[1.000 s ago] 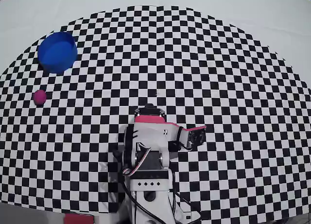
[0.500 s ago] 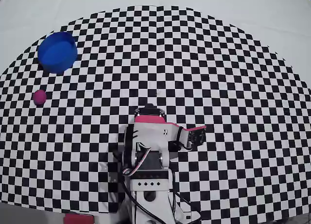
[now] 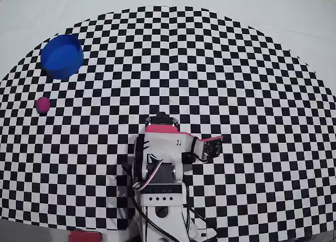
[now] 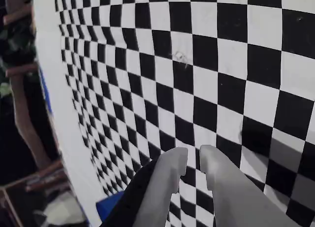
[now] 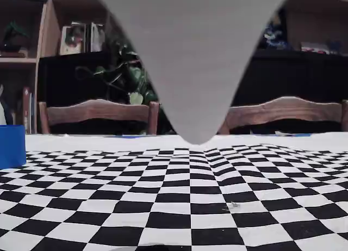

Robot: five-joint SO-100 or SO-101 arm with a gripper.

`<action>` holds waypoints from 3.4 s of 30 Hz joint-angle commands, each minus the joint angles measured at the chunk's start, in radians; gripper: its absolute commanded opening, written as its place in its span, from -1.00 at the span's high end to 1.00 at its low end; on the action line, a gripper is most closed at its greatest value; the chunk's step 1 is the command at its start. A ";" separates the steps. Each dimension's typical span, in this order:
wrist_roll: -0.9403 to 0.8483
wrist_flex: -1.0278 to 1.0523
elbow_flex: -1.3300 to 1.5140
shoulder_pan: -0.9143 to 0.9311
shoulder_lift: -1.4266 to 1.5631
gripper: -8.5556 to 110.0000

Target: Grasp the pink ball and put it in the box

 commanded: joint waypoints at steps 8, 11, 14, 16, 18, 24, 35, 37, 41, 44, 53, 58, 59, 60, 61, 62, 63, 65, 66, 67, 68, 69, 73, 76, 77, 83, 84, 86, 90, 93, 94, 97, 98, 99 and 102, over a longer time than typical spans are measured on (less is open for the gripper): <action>-0.008 0.003 0.008 0.008 0.018 0.85; -0.008 0.003 0.008 0.008 0.018 0.85; -0.008 0.003 0.008 0.008 0.018 0.85; -0.008 0.003 0.008 0.008 0.018 0.85; -0.008 0.003 0.008 0.008 0.018 0.85; -0.008 0.003 0.008 0.008 0.018 0.85; -0.008 0.008 0.008 0.008 0.018 0.85; -0.008 0.008 0.008 0.008 0.018 0.85; -0.008 0.008 0.008 0.008 0.018 0.85; -0.008 0.008 0.008 0.008 0.018 0.85; -0.008 0.008 0.008 0.008 0.018 0.85; -0.008 0.008 0.008 0.008 0.018 0.85; -0.008 0.008 0.008 0.008 0.018 0.85; -0.008 0.008 0.008 0.008 0.018 0.85; -0.008 0.008 0.008 0.008 0.018 0.85; -0.008 0.008 0.008 0.008 0.018 0.85; -0.008 0.008 0.008 0.008 0.018 0.85; -0.008 0.006 0.008 0.008 0.015 0.85; -0.008 0.000 0.008 0.008 0.012 0.85; -0.008 -0.002 0.008 0.008 0.012 0.85; -0.009 -0.003 0.008 0.008 0.011 0.85; -0.009 -0.005 0.008 0.008 0.011 0.85; -0.012 -0.064 0.005 0.008 0.008 0.84; -0.014 -0.166 -0.002 0.009 -0.014 0.84; -0.015 -0.202 -0.002 0.009 -0.023 0.84; -0.044 -0.439 -0.002 0.009 -0.077 0.84; -0.064 -0.483 -0.003 0.009 -0.087 0.84; -0.103 -0.537 -0.002 0.009 -0.097 0.84; -0.222 -0.607 0.003 0.011 -0.098 0.84; -0.350 -0.634 0.005 0.012 -0.098 0.84; -0.426 -0.646 0.006 0.012 -0.098 0.84; -0.595 -0.663 0.006 0.009 -0.098 0.84; -0.667 -0.667 0.006 0.008 -0.098 0.84; -0.762 -0.667 0.008 0.008 -0.106 0.84; -0.999 -0.670 0.008 0.011 -0.107 0.84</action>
